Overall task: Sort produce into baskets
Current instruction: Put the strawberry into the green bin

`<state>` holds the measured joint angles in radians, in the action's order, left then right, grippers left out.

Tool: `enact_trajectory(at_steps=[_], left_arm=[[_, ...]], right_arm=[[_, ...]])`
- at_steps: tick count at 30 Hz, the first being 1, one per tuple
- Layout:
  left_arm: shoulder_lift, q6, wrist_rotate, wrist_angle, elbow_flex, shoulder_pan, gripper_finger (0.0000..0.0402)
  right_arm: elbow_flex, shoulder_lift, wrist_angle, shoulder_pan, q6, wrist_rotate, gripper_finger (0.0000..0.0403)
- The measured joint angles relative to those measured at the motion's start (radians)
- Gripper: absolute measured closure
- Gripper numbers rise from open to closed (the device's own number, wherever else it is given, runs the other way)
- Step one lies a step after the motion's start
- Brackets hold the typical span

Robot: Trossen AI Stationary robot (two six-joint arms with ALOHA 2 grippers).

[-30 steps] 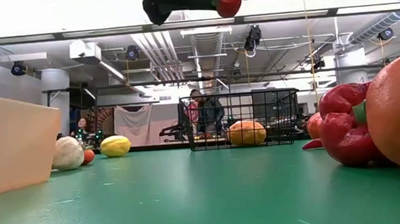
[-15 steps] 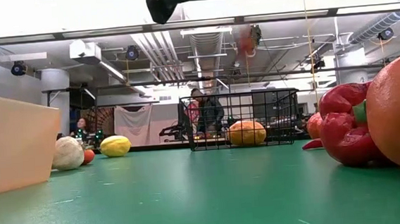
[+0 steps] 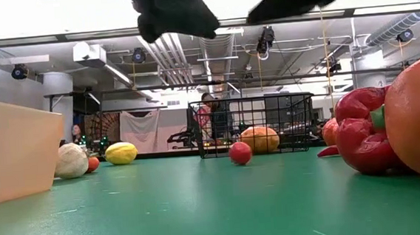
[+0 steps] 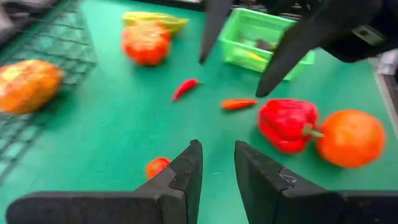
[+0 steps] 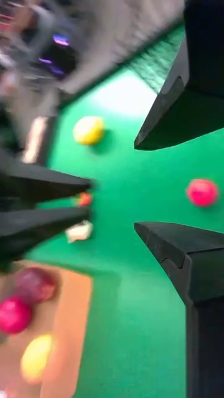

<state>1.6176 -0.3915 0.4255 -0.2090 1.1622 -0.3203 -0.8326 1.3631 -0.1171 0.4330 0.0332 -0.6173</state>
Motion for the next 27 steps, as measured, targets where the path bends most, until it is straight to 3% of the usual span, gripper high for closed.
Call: enact_trajectory(at_steps=[6, 10, 18, 27], left_arm=[[-0.077, -0.017, 0.110, -0.088, 0.000, -0.019, 0.0325], [-0.135, -0.016, 0.178, -0.130, 0.000, -0.039, 0.0325], [-0.217, -0.033, 0.294, -0.232, -0.018, -0.095, 0.0325], [-0.240, -0.068, 0.337, -0.273, -0.040, -0.128, 0.0325]], right_arm=[[-0.032, 0.063, 0.138, -0.099, -0.200, 0.067, 0.0211], [-0.053, 0.119, 0.133, -0.164, -0.220, 0.204, 0.0211], [-0.116, 0.255, 0.141, -0.224, -0.217, 0.314, 0.0208], [-0.230, 0.389, 0.288, -0.257, -0.217, 0.329, 0.0149]])
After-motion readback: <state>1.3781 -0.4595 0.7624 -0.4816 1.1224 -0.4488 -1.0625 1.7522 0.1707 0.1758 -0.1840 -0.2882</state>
